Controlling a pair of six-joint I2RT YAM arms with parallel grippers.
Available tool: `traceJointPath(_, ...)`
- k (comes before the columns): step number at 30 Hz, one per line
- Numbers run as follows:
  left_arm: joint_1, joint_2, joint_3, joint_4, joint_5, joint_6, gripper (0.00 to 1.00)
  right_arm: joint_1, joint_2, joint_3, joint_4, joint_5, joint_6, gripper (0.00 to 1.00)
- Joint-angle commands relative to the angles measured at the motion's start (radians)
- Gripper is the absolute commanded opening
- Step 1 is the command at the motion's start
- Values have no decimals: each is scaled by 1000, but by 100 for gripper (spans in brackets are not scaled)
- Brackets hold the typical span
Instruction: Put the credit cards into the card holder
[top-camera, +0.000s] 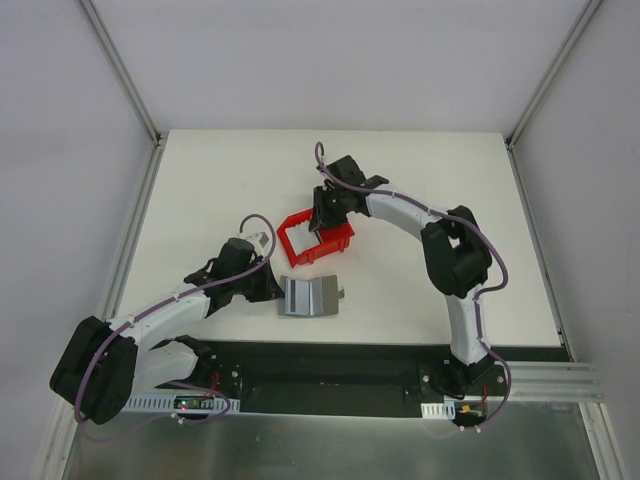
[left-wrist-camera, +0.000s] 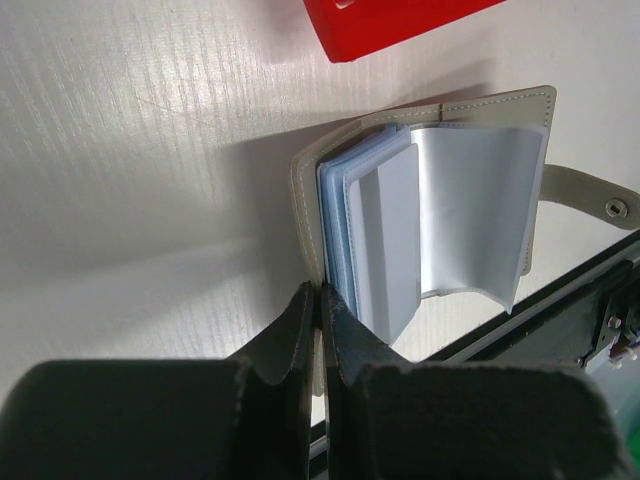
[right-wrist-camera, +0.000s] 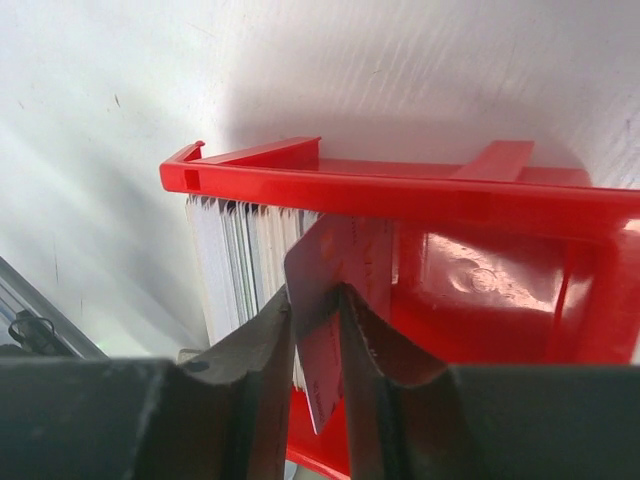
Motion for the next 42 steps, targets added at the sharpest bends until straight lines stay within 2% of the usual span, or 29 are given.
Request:
traceJointPath(1, 4, 5, 31, 15, 26, 21, 0, -7, -74, 1, 13, -27, 10, 20)
traceJointPath(3, 4, 3, 28, 13, 26, 23, 0, -10, -76, 3, 13, -27, 10, 18)
traceJointPath(5, 4, 2, 26, 13, 29, 24, 0, -13, -80, 3, 10, -26, 5, 9)
traceJointPath(9, 4, -6, 19, 13, 31, 21, 0, -22, -90, 16, -15, 3, -14, 7)
traceJointPath(12, 4, -7, 17, 15, 34, 23, 0, -24, -88, 53, -68, 45, -54, 1)
traceJointPath(16, 4, -12, 17, 13, 35, 23, 0, -26, -82, 116, -192, 173, -97, 0)
traceJointPath(21, 4, -21, 11, 13, 35, 21, 0, -26, -85, 95, -236, 232, -142, 0)
traceJointPath(36, 4, -43, 2, 15, 55, 17, 0, -47, -145, 6, -243, 357, -238, 0)
traceJointPath(42, 4, -38, 0, 13, 63, 18, 0, -84, -159, -14, -245, 353, -278, 0)
